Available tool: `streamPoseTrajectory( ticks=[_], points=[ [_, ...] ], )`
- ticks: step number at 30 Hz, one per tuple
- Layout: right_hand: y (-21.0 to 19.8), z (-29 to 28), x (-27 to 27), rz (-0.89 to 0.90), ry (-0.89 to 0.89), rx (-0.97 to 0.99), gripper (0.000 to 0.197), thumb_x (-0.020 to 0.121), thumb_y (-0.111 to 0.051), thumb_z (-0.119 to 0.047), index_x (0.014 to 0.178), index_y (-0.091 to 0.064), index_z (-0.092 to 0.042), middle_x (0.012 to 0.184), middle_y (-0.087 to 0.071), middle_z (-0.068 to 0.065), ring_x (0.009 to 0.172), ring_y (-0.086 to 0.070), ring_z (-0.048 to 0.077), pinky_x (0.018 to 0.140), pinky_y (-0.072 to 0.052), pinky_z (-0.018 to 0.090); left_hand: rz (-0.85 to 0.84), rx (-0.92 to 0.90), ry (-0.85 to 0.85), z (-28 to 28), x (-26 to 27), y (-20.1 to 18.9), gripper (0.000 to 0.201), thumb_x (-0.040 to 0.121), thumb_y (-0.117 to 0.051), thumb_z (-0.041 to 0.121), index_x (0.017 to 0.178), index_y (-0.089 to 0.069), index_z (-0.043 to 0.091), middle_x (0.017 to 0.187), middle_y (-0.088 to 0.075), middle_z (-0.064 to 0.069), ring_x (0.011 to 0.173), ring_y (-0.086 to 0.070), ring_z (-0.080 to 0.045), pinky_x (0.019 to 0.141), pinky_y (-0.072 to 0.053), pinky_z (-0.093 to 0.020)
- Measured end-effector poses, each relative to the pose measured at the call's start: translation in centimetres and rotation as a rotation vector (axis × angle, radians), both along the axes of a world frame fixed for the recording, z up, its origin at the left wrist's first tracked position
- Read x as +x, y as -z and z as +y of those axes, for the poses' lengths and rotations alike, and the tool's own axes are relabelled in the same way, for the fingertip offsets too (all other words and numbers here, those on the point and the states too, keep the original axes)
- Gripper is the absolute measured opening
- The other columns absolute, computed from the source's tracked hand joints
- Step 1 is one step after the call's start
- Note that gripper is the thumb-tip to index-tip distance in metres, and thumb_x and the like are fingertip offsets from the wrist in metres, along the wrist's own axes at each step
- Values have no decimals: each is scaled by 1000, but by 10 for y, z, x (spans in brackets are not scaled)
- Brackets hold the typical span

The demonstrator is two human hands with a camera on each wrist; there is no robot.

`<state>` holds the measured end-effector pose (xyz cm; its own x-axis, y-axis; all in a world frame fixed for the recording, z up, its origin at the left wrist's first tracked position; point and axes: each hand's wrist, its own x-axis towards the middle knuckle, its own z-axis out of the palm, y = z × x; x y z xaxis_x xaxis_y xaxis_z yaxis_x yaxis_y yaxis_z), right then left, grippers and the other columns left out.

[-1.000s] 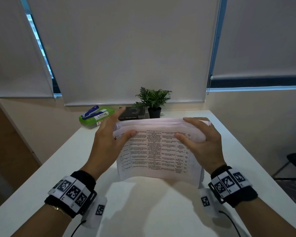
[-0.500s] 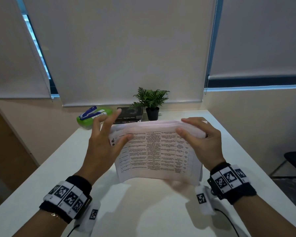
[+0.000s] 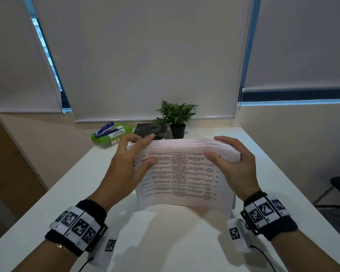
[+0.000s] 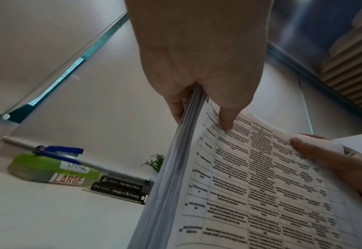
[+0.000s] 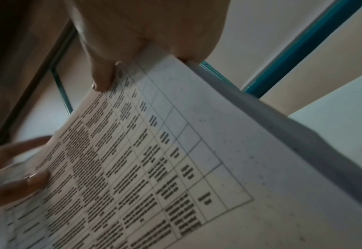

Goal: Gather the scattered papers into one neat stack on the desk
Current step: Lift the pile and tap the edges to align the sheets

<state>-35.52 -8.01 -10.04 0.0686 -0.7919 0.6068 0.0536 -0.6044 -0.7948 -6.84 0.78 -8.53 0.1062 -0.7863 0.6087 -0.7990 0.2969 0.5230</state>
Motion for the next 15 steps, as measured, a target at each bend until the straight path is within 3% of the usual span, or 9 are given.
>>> streamPoseTrajectory(
  ticks=[2, 3, 5, 6, 8, 9, 12, 15],
  points=[
    [1, 0, 2, 3, 17, 1, 38, 80, -88, -18, 114, -72, -20, 109, -73, -5, 94, -75, 15, 74, -66, 32, 37, -14, -21, -1, 1, 1, 81, 93, -80, 33, 154, -32, 57, 147, -37, 6, 120, -49, -12, 99, -58, -34],
    [1, 0, 2, -3, 20, -2, 41, 80, -89, -18, 116, -69, -21, 109, -72, -4, 92, -75, 14, 73, -66, 32, 45, -11, -29, -2, 1, 0, 77, 92, -80, 34, 151, -37, 57, 145, -40, 6, 117, -50, -9, 100, -58, -33],
    [-1, 0, 0, -32, 17, 17, 63, 77, -90, -15, 129, -57, -27, 111, -68, -1, 89, -75, 14, 71, -65, 30, 57, 23, -34, -2, 0, -3, 66, 90, -81, 36, 144, -49, 55, 135, -49, 9, 110, -54, 0, 98, -61, -34],
    [-1, -1, -1, -47, 5, 57, 75, 76, -91, -13, 135, -50, -31, 112, -67, 0, 89, -76, 14, 71, -65, 30, 110, 43, -22, -2, 0, -2, 70, 88, -84, 35, 145, -49, 54, 130, -55, 12, 109, -57, 4, 94, -61, -29],
    [0, -3, -5, -67, -94, 191, 82, 73, -92, -10, 139, -50, -31, 114, -71, 2, 92, -77, 17, 78, -66, 37, 340, 94, 35, -2, 3, 3, 87, 81, -90, 32, 150, -40, 52, 119, -69, 22, 104, -69, 2, 86, -60, -20],
    [1, -4, -7, -45, -178, 253, 73, 72, -91, -9, 136, -58, -22, 113, -76, 5, 95, -78, 21, 84, -65, 45, 493, 133, 87, -1, 3, 4, 89, 79, -92, 29, 150, -41, 48, 115, -75, 20, 102, -74, -2, 87, -62, -24],
    [11, -6, -7, 66, -289, 356, 44, 73, -89, -6, 115, -77, -6, 108, -81, 11, 101, -78, 29, 95, -59, 57, 775, 232, 192, -1, -7, 9, 54, 78, -87, 23, 130, -70, 24, 112, -83, 3, 99, -80, -16, 99, -61, -52],
    [9, 0, -2, -5, -236, 326, 37, 76, -88, -3, 112, -79, -7, 107, -81, 9, 102, -78, 26, 93, -61, 52, 814, 184, 174, -6, -21, 7, 28, 84, -85, 16, 111, -79, 21, 105, -84, -1, 94, -81, -18, 93, -64, -47]
  ],
)
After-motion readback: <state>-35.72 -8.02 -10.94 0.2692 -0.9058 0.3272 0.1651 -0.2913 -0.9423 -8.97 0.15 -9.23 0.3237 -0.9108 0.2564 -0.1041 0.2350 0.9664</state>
